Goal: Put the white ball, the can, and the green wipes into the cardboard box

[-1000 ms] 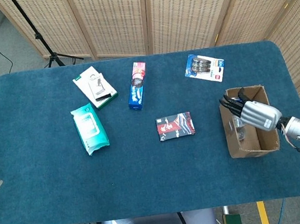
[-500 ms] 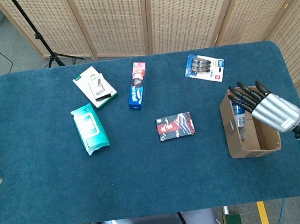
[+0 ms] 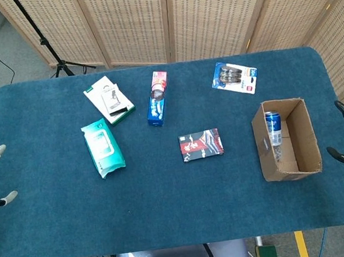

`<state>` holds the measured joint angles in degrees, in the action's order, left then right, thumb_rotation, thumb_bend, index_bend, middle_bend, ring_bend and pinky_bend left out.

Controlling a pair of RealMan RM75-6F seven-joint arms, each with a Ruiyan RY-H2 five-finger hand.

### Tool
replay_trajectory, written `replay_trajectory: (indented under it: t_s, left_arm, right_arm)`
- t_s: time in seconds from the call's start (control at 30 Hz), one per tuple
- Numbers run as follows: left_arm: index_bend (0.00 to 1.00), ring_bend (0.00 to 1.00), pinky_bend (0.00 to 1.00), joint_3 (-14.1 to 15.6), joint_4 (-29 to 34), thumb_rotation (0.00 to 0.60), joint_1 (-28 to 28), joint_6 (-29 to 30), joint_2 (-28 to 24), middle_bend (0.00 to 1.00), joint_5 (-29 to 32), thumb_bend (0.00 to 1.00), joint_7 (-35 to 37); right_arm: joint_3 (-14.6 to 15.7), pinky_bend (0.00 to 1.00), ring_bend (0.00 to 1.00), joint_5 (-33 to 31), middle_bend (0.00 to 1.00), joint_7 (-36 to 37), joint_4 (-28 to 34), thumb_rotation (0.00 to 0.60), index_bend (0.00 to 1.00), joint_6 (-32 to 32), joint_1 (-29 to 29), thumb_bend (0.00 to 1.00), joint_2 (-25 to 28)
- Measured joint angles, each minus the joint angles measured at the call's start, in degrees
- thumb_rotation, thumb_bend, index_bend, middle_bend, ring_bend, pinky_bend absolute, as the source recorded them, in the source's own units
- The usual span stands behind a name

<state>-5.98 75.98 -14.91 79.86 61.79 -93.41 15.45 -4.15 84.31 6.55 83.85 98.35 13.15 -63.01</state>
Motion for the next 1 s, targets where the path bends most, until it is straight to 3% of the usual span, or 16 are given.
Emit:
replay_trajectory:
  t_s: [0.23, 0.5, 1.0]
  left_arm:
    - [0.0, 0.0, 0.04, 0.6, -13.6, 0.6, -10.3, -1.6, 6.9, 0.0, -10.0, 0.0, -0.7]
    - [0.0, 0.0, 0.04, 2.8, -26.5, 0.6, -22.6, -7.7, 15.9, 0.0, -15.2, 0.0, -0.8]
    - [0.0, 0.0, 0.04, 11.4, -43.0, 0.6, -31.5, -15.6, 27.0, 0.0, -19.0, 0.0, 4.0]
  right_arm:
    - [-2.9, 0.02, 0.0, -4.6, 0.0, 2.4, 1.5, 0.6, 0.0, 2.7, -3.7, 0.0, -4.8]
    - [-5.4, 0.01, 0.0, -6.4, 0.0, 4.7, -2.0, 0.6, 0.0, -1.2, -3.7, 0.0, -6.1]
    - [-7.5, 0.01, 0.0, -7.9, 0.0, 5.1, -3.2, 0.6, 0.0, -6.6, -3.3, 0.0, -6.9]
